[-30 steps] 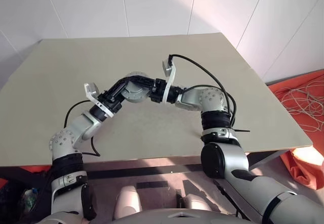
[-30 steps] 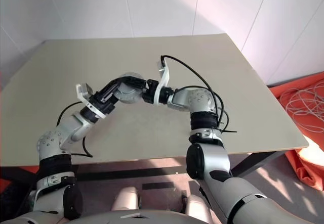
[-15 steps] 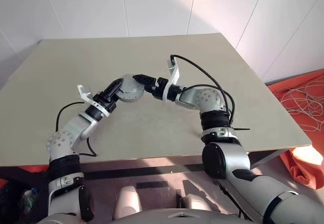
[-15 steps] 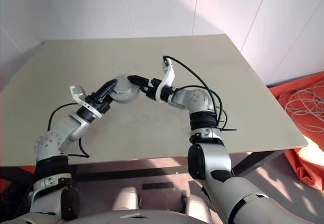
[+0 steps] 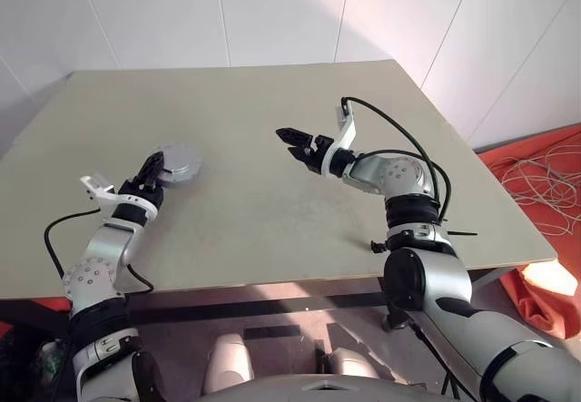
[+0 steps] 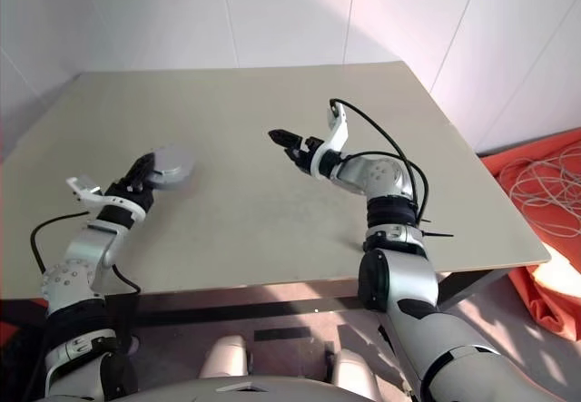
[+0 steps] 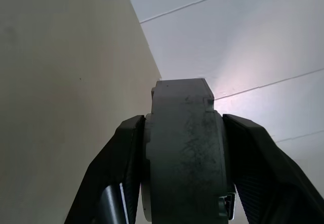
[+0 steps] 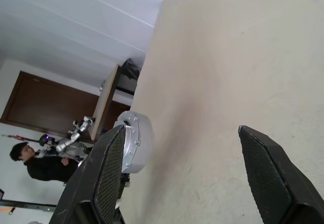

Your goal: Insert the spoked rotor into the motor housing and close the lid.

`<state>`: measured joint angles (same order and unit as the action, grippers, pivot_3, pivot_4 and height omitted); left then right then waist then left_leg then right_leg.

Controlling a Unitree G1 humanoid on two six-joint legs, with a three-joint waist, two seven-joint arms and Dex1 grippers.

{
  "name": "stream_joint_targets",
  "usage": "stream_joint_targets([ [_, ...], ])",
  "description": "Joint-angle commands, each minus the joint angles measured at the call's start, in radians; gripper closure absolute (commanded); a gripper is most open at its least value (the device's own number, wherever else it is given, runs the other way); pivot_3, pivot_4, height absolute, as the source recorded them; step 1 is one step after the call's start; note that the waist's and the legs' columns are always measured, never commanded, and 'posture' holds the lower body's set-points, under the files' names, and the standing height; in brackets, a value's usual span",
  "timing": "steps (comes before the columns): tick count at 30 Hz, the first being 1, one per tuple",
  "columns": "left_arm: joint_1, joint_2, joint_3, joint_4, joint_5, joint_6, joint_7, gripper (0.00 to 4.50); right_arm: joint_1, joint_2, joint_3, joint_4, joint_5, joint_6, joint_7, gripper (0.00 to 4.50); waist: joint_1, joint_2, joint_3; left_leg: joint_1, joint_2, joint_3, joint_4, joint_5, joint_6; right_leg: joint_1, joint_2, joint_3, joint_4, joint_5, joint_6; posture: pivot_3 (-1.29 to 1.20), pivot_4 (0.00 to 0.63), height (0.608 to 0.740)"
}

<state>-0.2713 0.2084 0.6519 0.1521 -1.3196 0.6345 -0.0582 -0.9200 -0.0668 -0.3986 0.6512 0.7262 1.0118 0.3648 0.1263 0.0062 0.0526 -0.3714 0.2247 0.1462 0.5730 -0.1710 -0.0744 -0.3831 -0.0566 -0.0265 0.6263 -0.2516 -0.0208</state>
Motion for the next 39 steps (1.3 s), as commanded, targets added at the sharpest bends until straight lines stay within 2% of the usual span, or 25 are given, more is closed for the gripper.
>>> stream_joint_targets([
  [1,-0.01,-0.004,0.029,-0.011,0.0,-0.04,0.018,2.41,-0.005,0.002,-0.008,-0.029,0.017,0.005,-0.004,0.46,0.0,-0.001,0.0,0.0,0.0,0.0,0.0,0.0,0.0,0.0,0.0,0.0,0.0,0.0,0.0,0.0,0.0,0.74],
  [11,-0.003,-0.02,0.065,0.074,0.045,-0.094,0.083,2.41,-0.002,0.007,-0.005,-0.034,0.014,0.006,-0.014,0.46,0.0,-0.005,0.0,0.0,0.0,0.0,0.002,0.0,0.0,0.001,0.0,0.0,0.0,0.001,0.0,0.0,0.0,0.74],
  [19,-0.002,-0.009,0.064,0.084,0.077,-0.109,0.074,2.41,-0.001,0.009,0.0,-0.032,0.011,0.001,-0.01,0.46,-0.002,-0.005,0.0,0.004,0.001,0.0,0.002,0.0,0.0,0.004,0.0,0.0,0.0,0.001,0.0,0.0,0.0,0.74],
  [26,-0.007,0.0,0.078,0.108,0.148,-0.169,0.101,0.17,-0.003,0.018,0.005,-0.029,0.009,-0.004,-0.01,0.41,-0.003,-0.005,0.0,0.008,0.001,0.0,0.002,0.0,0.0,0.008,0.0,0.0,0.0,0.001,0.0,0.0,0.0,0.74],
  [27,-0.016,0.003,0.09,0.131,0.165,-0.199,0.117,0.02,-0.005,0.018,0.006,-0.027,0.008,-0.004,-0.009,0.41,-0.005,-0.005,0.0,0.009,0.001,0.0,0.002,0.0,0.0,0.009,0.0,0.0,0.0,0.001,0.0,0.0,0.0,0.74],
  [32,-0.032,0.033,0.103,0.214,0.292,-0.345,0.147,0.02,-0.006,0.017,0.012,-0.018,0.005,-0.006,-0.003,0.41,-0.026,-0.005,0.0,0.022,0.001,0.001,-0.002,0.001,-0.002,0.018,0.0,0.002,0.0,-0.001,-0.004,0.0,0.0,0.74],
  [39,-0.042,0.093,0.108,0.363,0.476,-0.529,0.233,0.02,-0.004,0.019,0.021,-0.015,0.002,-0.003,0.003,0.41,-0.061,0.0,-0.003,0.023,0.001,0.002,-0.004,0.002,-0.003,0.018,0.002,0.004,0.001,-0.001,-0.004,0.0,0.0,0.74],
])
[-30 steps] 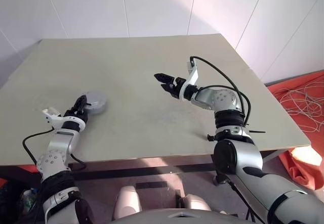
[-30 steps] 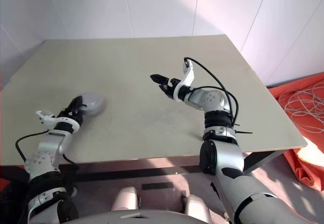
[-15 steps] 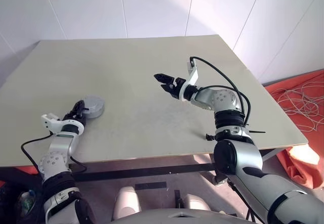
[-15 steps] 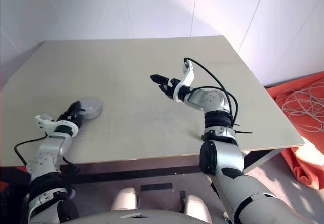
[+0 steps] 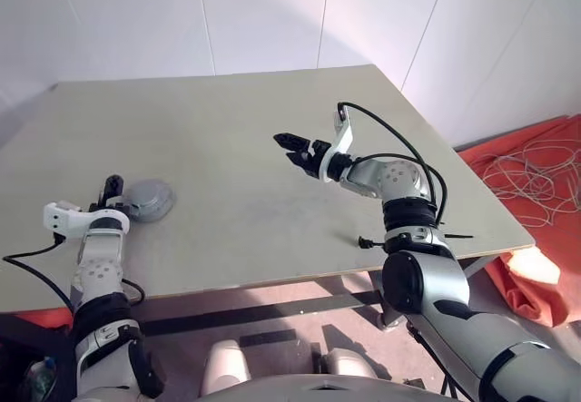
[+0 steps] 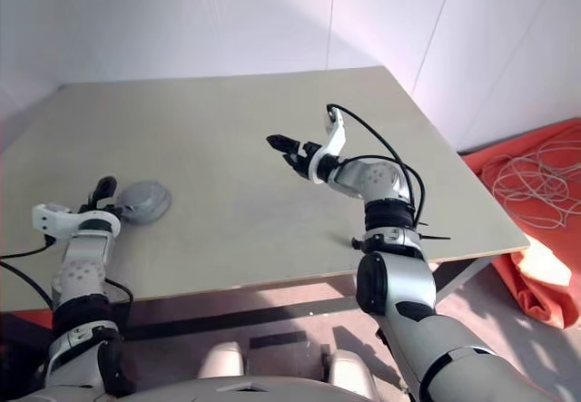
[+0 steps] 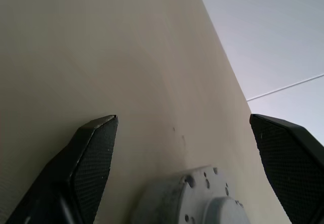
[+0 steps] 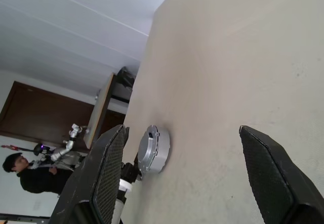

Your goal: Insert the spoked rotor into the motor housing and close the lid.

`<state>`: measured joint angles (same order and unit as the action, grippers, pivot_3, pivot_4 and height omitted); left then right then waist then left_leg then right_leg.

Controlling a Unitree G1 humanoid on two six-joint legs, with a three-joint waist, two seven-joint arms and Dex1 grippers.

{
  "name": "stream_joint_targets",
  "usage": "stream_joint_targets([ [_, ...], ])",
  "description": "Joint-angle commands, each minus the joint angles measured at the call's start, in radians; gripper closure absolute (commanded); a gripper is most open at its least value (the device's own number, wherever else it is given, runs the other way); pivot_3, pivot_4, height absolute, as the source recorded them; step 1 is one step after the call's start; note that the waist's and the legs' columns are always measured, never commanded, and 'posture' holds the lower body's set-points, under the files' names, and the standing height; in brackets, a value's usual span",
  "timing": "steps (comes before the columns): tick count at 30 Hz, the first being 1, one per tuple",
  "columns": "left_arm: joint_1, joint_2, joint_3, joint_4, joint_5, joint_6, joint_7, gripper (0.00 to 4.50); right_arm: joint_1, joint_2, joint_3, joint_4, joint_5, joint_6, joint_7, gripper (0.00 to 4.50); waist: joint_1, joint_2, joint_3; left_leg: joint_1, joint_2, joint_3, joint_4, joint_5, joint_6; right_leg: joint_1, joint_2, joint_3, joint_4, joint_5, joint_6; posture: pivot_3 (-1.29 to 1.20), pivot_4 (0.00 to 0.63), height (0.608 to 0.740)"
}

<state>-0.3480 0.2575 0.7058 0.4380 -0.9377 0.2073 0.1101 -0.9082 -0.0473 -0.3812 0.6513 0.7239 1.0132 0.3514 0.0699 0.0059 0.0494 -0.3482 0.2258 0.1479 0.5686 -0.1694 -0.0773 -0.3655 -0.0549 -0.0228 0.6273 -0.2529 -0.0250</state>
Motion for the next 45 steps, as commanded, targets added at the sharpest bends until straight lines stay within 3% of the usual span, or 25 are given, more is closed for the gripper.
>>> stream_joint_targets([
  [1,0.034,0.052,0.043,0.086,0.122,-0.127,0.055,0.02,-0.016,0.0,0.006,-0.016,0.005,-0.004,0.018,0.41,-0.01,0.0,0.0,0.0,0.0,0.001,-0.001,0.0,0.0,0.0,0.0,0.001,0.0,0.0,0.0,0.0,0.0,0.74],
  [5,0.019,0.088,-0.019,0.118,0.251,-0.245,-0.018,0.02,-0.008,-0.002,0.031,-0.033,-0.005,-0.012,0.049,0.41,-0.019,0.0,0.0,0.0,0.0,0.001,-0.003,0.0,0.0,-0.003,0.0,0.0,-0.001,0.0,0.0,0.0,0.0,0.74],
  [9,-0.006,0.127,-0.089,0.155,0.39,-0.371,-0.082,0.02,0.029,-0.012,0.109,-0.112,-0.041,-0.069,0.14,0.41,0.009,-0.002,0.001,-0.005,0.0,-0.001,-0.003,-0.001,0.002,-0.005,0.0,-0.003,-0.004,0.001,0.001,0.0,0.0,0.74],
  [13,-0.039,0.165,-0.254,0.1,0.535,-0.404,-0.214,0.02,0.144,-0.052,0.285,-0.244,-0.208,-0.367,0.29,0.41,0.062,-0.005,0.0,-0.007,0.0,-0.001,-0.002,-0.002,0.003,-0.004,-0.002,-0.005,-0.004,0.001,0.002,0.0,0.0,0.74],
  [18,-0.043,0.13,-0.402,-0.105,0.452,-0.294,-0.5,0.02,0.235,-0.118,0.387,-0.305,-0.319,-0.598,0.434,0.41,0.086,-0.005,0.0,-0.012,-0.002,-0.001,0.004,-0.002,0.003,-0.005,-0.006,-0.005,-0.004,0.001,0.001,0.0,0.0,0.74],
  [25,0.008,0.168,-0.516,-0.281,0.313,-0.004,-0.814,0.02,0.318,-0.217,0.433,-0.318,-0.409,-0.779,0.529,0.41,0.057,-0.005,0.0,-0.009,-0.002,0.001,0.007,-0.002,0.003,-0.005,-0.005,-0.002,0.001,0.002,0.0,0.0,0.0,0.74],
  [28,0.02,0.173,-0.541,-0.283,0.344,0.02,-0.851,0.02,0.332,-0.233,0.42,-0.284,-0.457,-0.882,0.494,0.41,0.046,-0.004,0.0,-0.01,0.0,0.001,0.007,-0.001,0.003,-0.008,-0.002,-0.001,0.003,0.001,-0.002,0.0,0.0,0.74],
  [36,0.061,0.072,-0.61,-0.281,0.485,-0.052,-0.782,0.02,0.386,-0.208,0.393,-0.24,-0.538,-1.056,0.347,0.41,0.037,-0.004,0.001,-0.01,-0.001,0.0,0.007,-0.002,0.004,-0.009,-0.003,-0.001,0.006,0.0,-0.004,0.0,0.0,0.74],
  [40,0.077,-0.001,-0.641,-0.314,0.515,-0.062,-0.74,0.02,0.398,-0.162,0.389,-0.268,-0.529,-1.078,0.313,0.41,0.029,-0.004,0.001,-0.01,-0.001,0.0,0.007,-0.002,0.004,-0.01,-0.003,-0.001,0.006,0.0,-0.004,0.0,0.0,0.74],
  [45,0.074,-0.025,-0.651,-0.32,0.525,-0.052,-0.742,0.02,0.404,-0.159,0.402,-0.266,-0.544,-1.088,0.326,0.41,0.027,-0.003,0.001,-0.01,-0.001,0.0,0.007,-0.002,0.005,-0.01,-0.003,-0.001,0.006,0.0,-0.004,0.0,0.0,0.74],
])
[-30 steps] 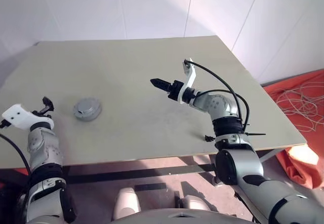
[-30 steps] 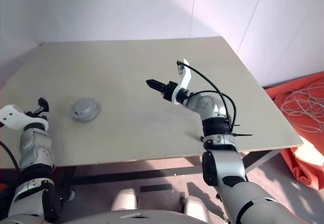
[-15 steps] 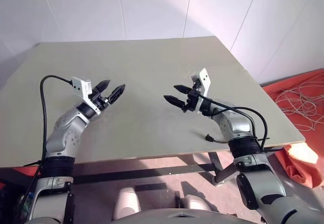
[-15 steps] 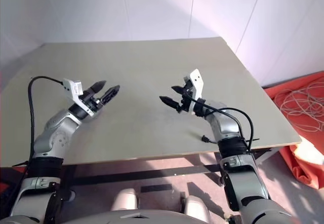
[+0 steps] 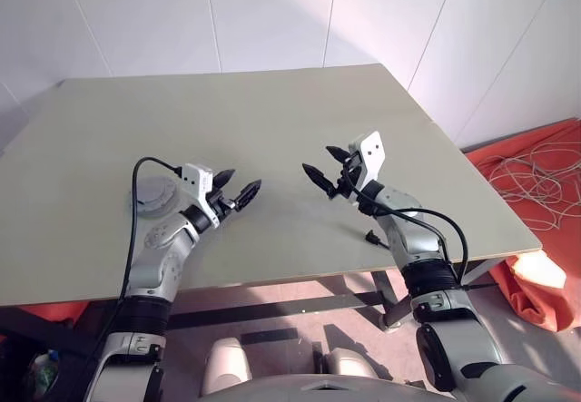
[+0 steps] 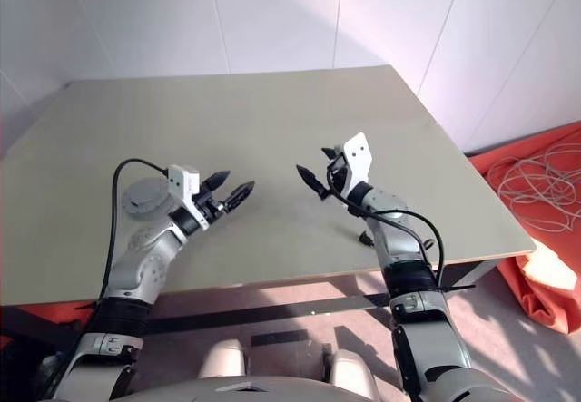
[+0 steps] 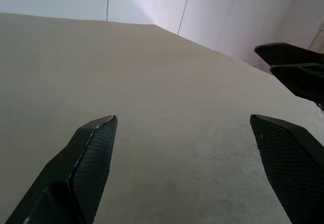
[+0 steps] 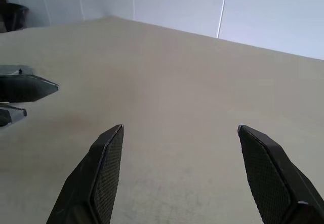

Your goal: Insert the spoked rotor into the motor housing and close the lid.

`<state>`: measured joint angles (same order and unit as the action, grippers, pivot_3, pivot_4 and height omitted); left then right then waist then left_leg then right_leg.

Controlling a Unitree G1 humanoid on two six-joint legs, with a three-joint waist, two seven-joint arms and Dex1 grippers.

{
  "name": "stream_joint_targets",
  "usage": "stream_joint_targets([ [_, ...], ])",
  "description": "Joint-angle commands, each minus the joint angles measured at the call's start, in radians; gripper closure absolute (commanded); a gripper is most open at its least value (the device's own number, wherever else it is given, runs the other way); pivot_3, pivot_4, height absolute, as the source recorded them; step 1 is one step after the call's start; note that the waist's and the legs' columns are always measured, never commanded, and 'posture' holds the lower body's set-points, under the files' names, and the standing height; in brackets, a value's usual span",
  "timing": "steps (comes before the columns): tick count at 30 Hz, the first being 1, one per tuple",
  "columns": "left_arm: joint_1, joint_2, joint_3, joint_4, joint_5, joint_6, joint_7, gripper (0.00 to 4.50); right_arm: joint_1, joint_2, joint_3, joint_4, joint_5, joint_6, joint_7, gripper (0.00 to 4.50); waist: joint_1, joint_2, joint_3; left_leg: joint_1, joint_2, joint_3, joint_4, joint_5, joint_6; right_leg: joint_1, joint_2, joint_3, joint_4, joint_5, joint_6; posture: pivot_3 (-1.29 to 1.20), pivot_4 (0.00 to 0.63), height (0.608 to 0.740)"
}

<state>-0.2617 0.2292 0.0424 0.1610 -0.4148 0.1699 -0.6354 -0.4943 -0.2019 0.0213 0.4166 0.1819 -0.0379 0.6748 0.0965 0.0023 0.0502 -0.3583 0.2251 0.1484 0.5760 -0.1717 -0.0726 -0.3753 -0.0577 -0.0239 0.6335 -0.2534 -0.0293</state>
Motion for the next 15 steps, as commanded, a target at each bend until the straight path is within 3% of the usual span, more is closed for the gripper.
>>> stream_joint_targets([
  [1,-0.016,0.003,0.014,-0.042,0.004,-0.015,0.005,0.02,-0.012,-0.011,-0.001,-0.025,-0.009,-0.048,0.0,0.41,0.0,0.0,0.0,0.0,0.0,0.0,0.0,-0.001,0.002,0.0,0.0,0.0,0.0,0.0,0.0,0.0,0.0,0.74],
  [7,-0.034,-0.011,0.007,-0.031,0.044,-0.054,0.033,0.02,-0.023,-0.05,0.019,0.041,-0.102,-0.148,-0.044,0.41,0.001,0.0,0.0,-0.001,0.0,0.0,0.0,-0.002,0.004,0.0,0.0,0.0,-0.001,0.0,0.0,0.0,0.0,0.74],
  [15,-0.045,-0.036,0.012,-0.024,0.08,-0.087,0.076,0.02,-0.018,-0.029,0.009,0.025,-0.05,-0.145,-0.006,0.41,-0.002,0.001,0.0,-0.001,0.0,0.0,0.0,-0.003,0.006,0.0,0.0,0.0,-0.002,0.0,0.0,0.0,0.0,0.74],
])
